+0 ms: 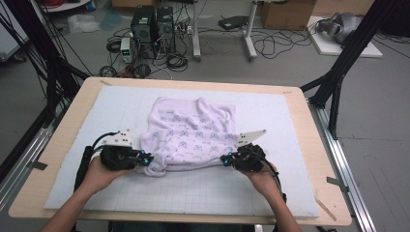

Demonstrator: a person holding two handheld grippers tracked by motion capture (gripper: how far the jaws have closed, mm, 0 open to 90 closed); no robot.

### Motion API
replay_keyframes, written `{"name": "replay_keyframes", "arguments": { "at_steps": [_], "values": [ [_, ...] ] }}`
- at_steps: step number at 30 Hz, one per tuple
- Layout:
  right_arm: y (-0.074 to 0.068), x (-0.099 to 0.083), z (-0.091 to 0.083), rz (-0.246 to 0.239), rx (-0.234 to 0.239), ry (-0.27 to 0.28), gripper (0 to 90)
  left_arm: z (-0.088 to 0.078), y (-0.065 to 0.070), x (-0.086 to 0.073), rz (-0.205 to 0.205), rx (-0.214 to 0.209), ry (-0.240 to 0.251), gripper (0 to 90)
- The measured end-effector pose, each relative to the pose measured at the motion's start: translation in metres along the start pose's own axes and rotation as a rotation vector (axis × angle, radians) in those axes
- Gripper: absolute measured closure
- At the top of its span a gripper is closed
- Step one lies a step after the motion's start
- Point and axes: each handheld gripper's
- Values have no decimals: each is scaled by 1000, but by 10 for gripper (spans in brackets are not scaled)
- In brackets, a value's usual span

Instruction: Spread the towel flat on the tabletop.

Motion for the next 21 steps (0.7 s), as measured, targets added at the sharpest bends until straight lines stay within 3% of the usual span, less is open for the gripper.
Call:
{"name": "replay_keyframes", "arguments": {
  "at_steps": [5,9,12,17,21],
  "values": [
    [4,16,-38,-18,-47,49,883,-13,-9,22,-2,30,57,839],
    [17,26,-55,-7,-87,66,883,-1,-25,29,-20,62,39,840],
    [31,29,-46,19,-101,46,883,17,-42,26,-64,89,2,840],
    [62,30,-12,81,-113,-3,881,49,-68,11,-132,128,-75,839],
    [75,28,8,115,-108,-32,867,60,-81,1,-171,118,-100,823]
  ]
}}
Point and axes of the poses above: each handheld gripper's, and its own axes: z roughly forward along the jaws, x roughly out of its top, y roughly to its right, and after that the axes turned 6 degrees about z, right-handed
